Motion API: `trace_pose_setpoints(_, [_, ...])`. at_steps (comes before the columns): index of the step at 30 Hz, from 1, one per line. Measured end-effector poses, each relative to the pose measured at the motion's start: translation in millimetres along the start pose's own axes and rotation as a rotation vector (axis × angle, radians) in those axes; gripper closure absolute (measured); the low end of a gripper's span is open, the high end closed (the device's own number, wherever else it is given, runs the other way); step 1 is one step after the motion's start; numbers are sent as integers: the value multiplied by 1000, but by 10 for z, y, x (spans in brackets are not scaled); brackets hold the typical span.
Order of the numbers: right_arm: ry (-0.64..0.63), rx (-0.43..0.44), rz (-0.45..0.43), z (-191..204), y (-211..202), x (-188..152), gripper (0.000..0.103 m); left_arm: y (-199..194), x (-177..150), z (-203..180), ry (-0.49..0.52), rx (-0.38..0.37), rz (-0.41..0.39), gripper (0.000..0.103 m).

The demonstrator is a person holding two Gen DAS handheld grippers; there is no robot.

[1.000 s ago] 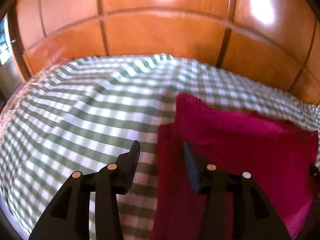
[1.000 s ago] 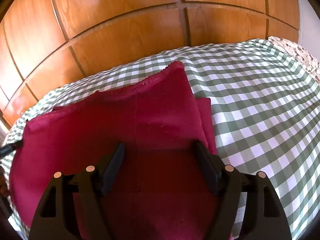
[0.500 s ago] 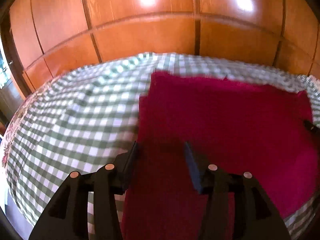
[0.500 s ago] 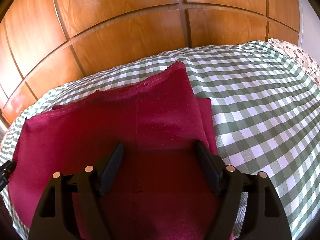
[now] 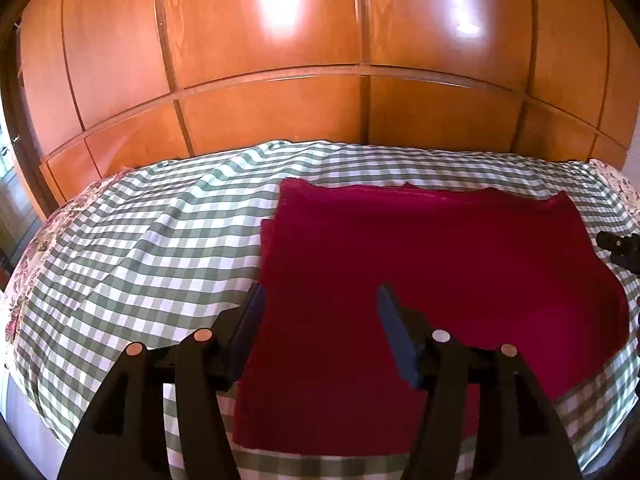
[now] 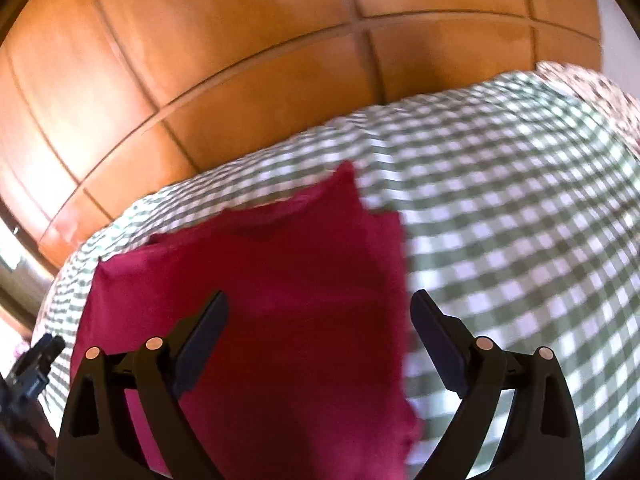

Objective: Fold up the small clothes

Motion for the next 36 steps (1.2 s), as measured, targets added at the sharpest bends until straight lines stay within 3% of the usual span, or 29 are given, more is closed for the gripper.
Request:
trace_pose_setpoints(7, [88, 16, 50, -301, -53, -216, 12, -65, -94, -80, 6, -29, 7, 43])
trace_pose_setpoints(15, [171, 154, 109, -294, -59, -526, 12, -64, -212, -145, 11, -86, 30, 43])
trace_pose_setpoints(18, [203, 205, 113, -269, -92, -570, 13, -57, -266, -188, -2, -144, 53, 43])
trace_pose_setpoints(20, [210, 224, 119, -251, -112, -584, 19, -38, -300, -226, -2, -177, 71, 43])
trace_pose_setpoints(25, [207, 229, 131, -199, -74, -603, 39, 13, -338, -301, 6, -235, 113, 55])
trace_pose_setpoints(28, [191, 233, 140, -155, -32, -622, 54, 126, -371, -321, 34, -218, 143, 62])
trace_pose_setpoints(30, [178, 234, 147, -107, -14, -616, 67, 218, -400, -317, 29, -226, 176, 61])
trace_pose_setpoints(36, [109, 242, 91, 165, -261, -426, 73, 253, -360, -280, -5, -264, 192, 62])
Point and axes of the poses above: each gripper's, at about its wrist camera, not at the fingertips, and y roughly the way its jaws point, z to its left, x to its top, the point moved 6 cm from there along y, roughly the way its jaws point, and after that the axes turned 2 degrees about -y, right-handed, at the moved point
